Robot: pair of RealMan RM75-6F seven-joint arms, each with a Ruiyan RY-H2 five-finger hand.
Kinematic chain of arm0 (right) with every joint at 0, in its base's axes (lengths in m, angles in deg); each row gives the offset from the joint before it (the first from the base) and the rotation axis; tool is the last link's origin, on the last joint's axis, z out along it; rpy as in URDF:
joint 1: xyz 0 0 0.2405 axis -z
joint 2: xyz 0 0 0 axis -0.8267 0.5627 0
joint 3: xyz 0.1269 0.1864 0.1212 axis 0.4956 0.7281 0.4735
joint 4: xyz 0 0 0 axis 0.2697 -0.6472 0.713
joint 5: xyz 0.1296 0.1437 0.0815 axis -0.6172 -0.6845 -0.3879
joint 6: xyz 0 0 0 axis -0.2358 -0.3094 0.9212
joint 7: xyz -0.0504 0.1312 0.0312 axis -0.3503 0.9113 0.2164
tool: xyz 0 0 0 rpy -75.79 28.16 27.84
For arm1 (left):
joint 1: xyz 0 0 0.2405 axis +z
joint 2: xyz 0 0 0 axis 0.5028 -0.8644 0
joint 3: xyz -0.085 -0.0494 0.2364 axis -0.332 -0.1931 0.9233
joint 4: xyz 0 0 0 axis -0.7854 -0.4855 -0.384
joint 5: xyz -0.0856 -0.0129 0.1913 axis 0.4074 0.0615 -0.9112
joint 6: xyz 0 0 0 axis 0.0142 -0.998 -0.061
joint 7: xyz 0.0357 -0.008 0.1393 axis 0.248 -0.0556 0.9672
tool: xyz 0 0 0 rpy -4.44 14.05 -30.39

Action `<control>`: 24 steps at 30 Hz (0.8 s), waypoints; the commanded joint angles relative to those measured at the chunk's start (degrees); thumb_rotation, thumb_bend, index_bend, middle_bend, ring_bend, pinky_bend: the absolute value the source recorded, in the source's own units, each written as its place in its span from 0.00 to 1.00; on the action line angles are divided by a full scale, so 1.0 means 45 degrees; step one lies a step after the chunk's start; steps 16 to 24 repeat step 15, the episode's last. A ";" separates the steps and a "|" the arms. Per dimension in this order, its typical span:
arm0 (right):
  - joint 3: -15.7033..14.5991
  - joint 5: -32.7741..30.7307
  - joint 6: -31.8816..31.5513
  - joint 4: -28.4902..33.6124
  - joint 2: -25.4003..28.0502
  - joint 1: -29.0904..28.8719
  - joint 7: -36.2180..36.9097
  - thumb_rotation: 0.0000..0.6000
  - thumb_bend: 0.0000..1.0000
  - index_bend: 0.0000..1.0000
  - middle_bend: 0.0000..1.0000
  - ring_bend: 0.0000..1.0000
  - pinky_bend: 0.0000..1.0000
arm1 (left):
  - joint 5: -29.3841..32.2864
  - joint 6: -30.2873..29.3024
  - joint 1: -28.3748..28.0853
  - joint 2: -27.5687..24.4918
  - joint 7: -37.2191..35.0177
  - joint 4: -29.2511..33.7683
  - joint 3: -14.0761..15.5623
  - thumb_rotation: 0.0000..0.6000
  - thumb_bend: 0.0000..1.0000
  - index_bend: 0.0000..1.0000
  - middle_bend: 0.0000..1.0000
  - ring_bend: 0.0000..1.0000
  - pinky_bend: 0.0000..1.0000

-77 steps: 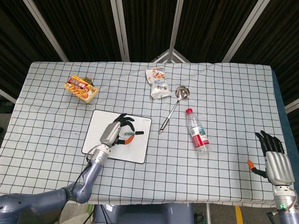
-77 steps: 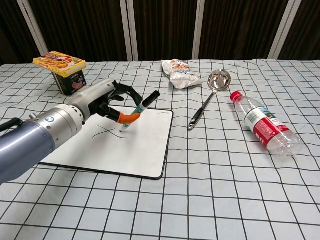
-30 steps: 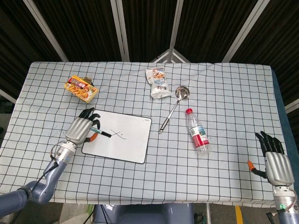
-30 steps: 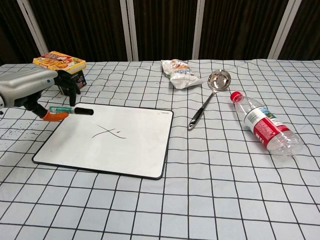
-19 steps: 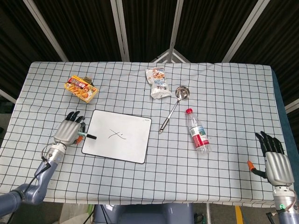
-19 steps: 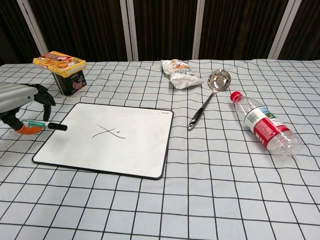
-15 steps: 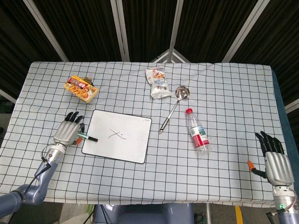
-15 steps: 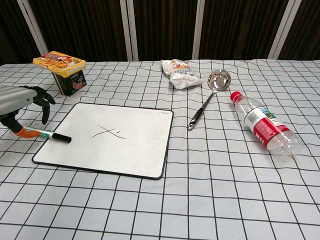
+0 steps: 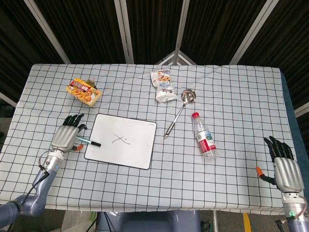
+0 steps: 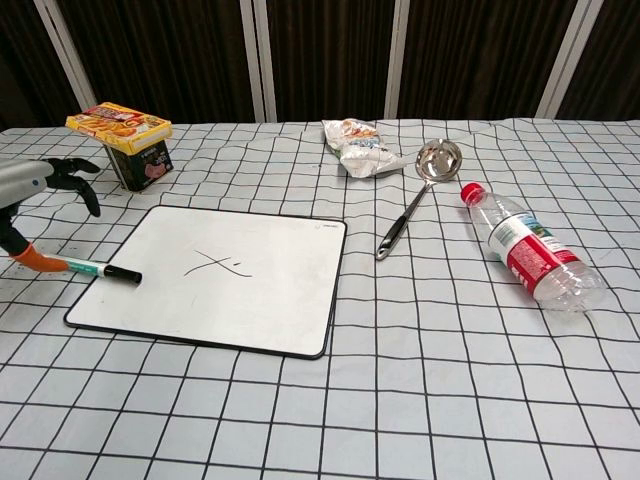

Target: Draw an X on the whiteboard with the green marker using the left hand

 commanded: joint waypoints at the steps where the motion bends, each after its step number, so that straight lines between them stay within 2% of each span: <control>1: -0.0021 0.0021 0.0016 -0.0036 0.0025 -0.0004 -0.0038 1.00 0.31 0.00 0.00 0.00 0.00 | -0.0690 -0.1621 0.0980 -0.0928 -0.0813 0.1556 0.0127 1.00 0.17 0.06 0.00 0.00 0.00; 4: -0.0024 0.0081 -0.0029 -0.0080 0.0040 -0.0004 -0.0097 1.00 0.31 0.00 0.00 0.00 0.00 | -0.1498 -0.2861 0.1786 -0.1807 -0.1073 0.2533 0.0610 1.00 0.13 0.01 0.00 0.00 0.00; 8: -0.0033 0.0336 -0.0238 -0.0268 -0.0019 -0.0012 -0.0364 1.00 0.31 0.00 0.00 0.00 0.00 | -0.2351 -0.4265 0.2888 -0.3148 -0.1445 0.3617 0.1317 1.00 0.12 0.00 0.00 0.00 0.00; 14: -0.0129 0.0766 -0.0530 -0.0543 -0.0246 -0.0005 -0.0822 1.00 0.31 0.00 0.00 0.00 0.00 | -0.2936 -0.5759 0.4187 -0.4221 -0.1767 0.3639 0.1970 1.00 0.11 0.00 0.00 0.00 0.00; 24: -0.0128 0.0767 -0.0540 -0.0546 -0.0266 -0.0003 -0.0833 1.00 0.31 0.00 0.00 0.00 0.00 | -0.3071 -0.5937 0.4338 -0.4298 -0.1735 0.3505 0.2071 1.00 0.11 0.00 0.00 0.00 0.00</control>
